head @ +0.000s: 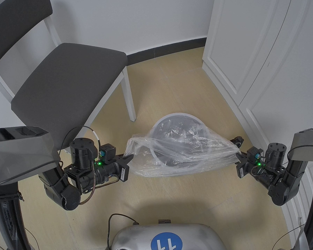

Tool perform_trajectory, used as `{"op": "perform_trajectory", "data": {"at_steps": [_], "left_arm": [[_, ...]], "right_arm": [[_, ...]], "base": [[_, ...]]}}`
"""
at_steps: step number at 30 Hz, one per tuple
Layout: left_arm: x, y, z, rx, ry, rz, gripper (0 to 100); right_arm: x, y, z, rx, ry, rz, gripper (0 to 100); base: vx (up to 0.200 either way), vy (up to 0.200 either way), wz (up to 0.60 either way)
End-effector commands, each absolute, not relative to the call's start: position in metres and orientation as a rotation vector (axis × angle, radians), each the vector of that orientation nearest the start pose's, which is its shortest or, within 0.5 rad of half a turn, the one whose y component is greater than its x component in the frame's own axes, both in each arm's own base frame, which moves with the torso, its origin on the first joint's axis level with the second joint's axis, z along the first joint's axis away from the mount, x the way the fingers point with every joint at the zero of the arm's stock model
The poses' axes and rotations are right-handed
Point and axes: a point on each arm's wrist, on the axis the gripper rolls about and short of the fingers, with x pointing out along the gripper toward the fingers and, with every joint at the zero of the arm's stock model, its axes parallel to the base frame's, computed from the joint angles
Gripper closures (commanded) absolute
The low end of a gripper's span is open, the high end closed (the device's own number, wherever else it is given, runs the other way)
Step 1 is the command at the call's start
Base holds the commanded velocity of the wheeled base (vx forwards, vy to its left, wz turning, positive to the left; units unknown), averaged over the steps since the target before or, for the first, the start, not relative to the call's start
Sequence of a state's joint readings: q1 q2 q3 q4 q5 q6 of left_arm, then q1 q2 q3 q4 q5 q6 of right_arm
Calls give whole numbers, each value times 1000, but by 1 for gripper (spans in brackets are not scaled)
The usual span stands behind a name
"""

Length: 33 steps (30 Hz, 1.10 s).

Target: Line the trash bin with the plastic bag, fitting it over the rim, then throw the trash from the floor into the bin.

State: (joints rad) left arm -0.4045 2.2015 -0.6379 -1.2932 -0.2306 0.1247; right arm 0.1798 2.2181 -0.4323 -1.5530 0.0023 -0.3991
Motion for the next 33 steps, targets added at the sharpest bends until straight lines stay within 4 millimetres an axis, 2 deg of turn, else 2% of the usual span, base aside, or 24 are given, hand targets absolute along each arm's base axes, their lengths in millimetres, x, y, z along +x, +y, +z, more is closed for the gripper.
{"op": "perform_trajectory", "data": {"at_steps": [1,8,13,21,22,25,31,33], "left_arm": [[308,-138,59,145,207,-652,100],[304,-138,59,152,216,-659,100],[305,-139,55,152,229,-661,100],[316,-147,24,160,298,-669,100],[318,-149,11,164,336,-669,100],[321,-152,0,167,359,-669,100],[327,-147,16,158,308,-643,100],[326,-144,30,149,276,-635,100]], "right_arm": [[308,60,42,-408,145,228,100],[312,60,40,-375,161,226,100],[330,57,34,-300,214,208,100],[343,51,29,-230,275,183,100],[345,51,27,-219,290,182,100],[349,50,23,-205,310,177,100],[350,49,22,-202,309,175,100],[349,49,24,-202,303,175,100]], "base": [[0,0,0],[0,0,0],[0,0,0],[0,0,0],[0,0,0],[0,0,0],[0,0,0],[0,0,0]]}}
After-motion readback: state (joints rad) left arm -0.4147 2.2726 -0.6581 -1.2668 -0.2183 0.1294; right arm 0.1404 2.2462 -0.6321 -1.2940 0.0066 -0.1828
